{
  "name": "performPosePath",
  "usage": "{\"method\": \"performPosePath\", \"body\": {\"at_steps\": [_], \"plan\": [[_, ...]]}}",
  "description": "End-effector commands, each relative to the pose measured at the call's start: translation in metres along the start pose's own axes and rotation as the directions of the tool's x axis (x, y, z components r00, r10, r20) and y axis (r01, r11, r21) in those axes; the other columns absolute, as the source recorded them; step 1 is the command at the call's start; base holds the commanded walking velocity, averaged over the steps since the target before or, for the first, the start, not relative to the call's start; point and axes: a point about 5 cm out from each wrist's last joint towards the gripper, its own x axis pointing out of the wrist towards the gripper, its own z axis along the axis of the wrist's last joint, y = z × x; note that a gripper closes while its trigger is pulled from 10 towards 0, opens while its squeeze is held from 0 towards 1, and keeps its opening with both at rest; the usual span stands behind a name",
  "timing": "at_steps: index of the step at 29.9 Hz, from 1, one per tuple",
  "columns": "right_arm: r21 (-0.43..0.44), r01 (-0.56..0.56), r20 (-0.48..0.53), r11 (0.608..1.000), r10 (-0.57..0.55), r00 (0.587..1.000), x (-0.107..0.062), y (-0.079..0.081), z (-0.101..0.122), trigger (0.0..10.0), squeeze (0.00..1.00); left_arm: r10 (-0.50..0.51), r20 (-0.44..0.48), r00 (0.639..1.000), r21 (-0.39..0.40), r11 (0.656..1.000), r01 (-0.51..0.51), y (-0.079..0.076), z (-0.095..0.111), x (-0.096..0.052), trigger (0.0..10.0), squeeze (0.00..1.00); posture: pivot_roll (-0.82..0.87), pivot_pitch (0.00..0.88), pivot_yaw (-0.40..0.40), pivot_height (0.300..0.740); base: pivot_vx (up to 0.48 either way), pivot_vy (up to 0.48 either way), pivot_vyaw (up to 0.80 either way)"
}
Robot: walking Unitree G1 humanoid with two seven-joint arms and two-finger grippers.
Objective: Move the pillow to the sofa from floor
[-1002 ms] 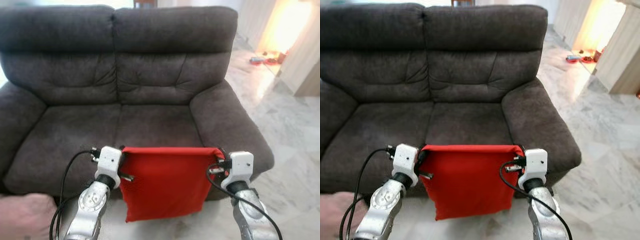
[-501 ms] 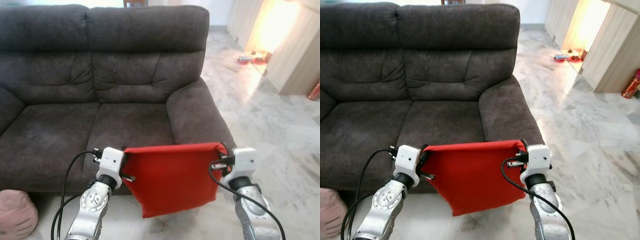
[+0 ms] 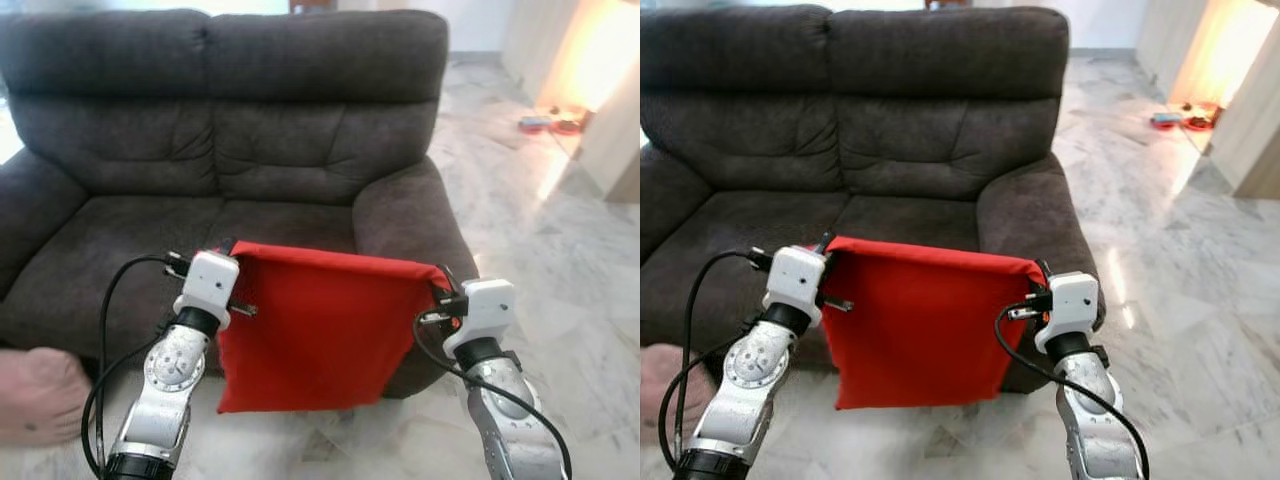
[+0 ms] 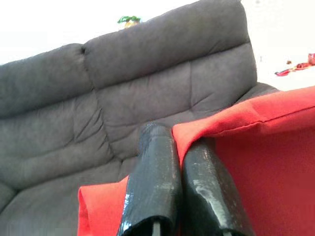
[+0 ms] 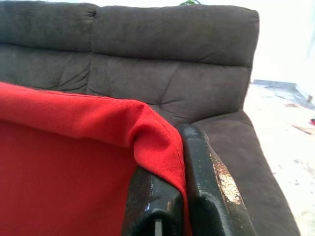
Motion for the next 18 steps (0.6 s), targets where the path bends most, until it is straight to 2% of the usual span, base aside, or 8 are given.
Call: {"method": "performPosePath", "body": {"at_steps": [1, 2, 6, 12, 18], "plan": [[-0.002, 0.043, 0.095, 0.999, -0.043, 0.995, -0.001, -0.008, 0.021, 10.0, 0.00, 0.046, 0.036, 0.998, -0.014, 0.999, -0.046, 0.006, 0.009, -0.002, 10.0, 0.00, 0.00, 0.023, -0.025, 0.740, 0.000, 0.000, 0.00], [0.002, 0.043, 0.105, 0.999, -0.043, 0.994, -0.006, -0.007, 0.024, 10.0, 0.00, 0.064, 0.035, 0.997, -0.021, 0.998, -0.063, 0.005, 0.010, -0.008, 10.0, 0.00, 0.00, 0.029, -0.026, 0.740, 0.000, 0.000, 0.00], [0.006, 0.032, 0.118, 0.999, -0.032, 0.993, -0.009, -0.004, 0.029, 10.0, 0.00, 0.068, 0.040, 0.997, -0.037, 0.997, -0.067, 0.005, 0.015, -0.012, 10.0, 0.00, 0.00, 0.029, -0.027, 0.740, 0.000, 0.000, 0.00], [0.000, 0.012, 0.137, 1.000, -0.012, 0.990, -0.005, 0.001, 0.038, 10.0, 0.00, 0.059, 0.055, 0.997, -0.053, 0.997, -0.056, 0.005, 0.021, -0.008, 10.0, 0.00, 0.01, 0.019, -0.028, 0.740, 0.000, 0.000, 0.00], [-0.025, 0.008, 0.118, 1.000, -0.005, 0.993, -0.007, 0.001, 0.036, 10.0, 0.00, 0.057, 0.043, 0.997, -0.057, 0.997, -0.054, 0.004, 0.021, -0.007, 10.0, 0.00, 0.01, 0.017, -0.026, 0.740, 0.000, 0.000, 0.00]]}}
